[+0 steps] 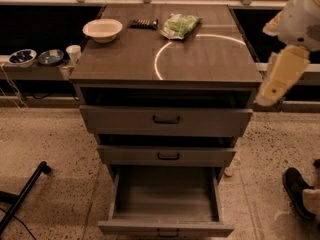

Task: Place green jalapeno chip bag into bottom drawer

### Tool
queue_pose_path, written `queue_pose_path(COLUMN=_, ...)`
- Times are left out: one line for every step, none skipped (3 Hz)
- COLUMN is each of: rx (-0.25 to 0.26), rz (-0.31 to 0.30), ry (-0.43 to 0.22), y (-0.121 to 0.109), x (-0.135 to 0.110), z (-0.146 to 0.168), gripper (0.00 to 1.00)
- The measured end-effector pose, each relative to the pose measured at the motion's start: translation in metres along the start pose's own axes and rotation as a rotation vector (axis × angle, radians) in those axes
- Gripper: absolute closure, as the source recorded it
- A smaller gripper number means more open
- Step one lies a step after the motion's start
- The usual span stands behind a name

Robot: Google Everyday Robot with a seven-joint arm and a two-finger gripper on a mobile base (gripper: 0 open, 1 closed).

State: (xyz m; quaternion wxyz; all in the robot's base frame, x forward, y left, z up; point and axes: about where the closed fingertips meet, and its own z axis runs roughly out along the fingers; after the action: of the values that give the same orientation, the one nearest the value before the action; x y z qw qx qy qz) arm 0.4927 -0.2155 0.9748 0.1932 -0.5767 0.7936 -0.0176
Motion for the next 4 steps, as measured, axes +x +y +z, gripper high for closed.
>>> queue_pose_path(rx=0.049, rz=0.070, ry=-0.039, y=-0.089, x=-0.034, z=0.052, gripper=0.00)
queue_pose_path(rx=0.141, rz=0.034, ry=-0.135, y=-0.142, x=-0.069, z=0.071, gripper=0.00)
queue_pose_path(rx=0.184, rz=-0.032, ry=-0.161, y=-0.154, x=-0.074, z=0.073, gripper=0.00)
queue_pose_path(rx=0.171, rz=0.027, ry=-0.240, y=-0.176, x=-0.092, z=0.094, gripper=0.00)
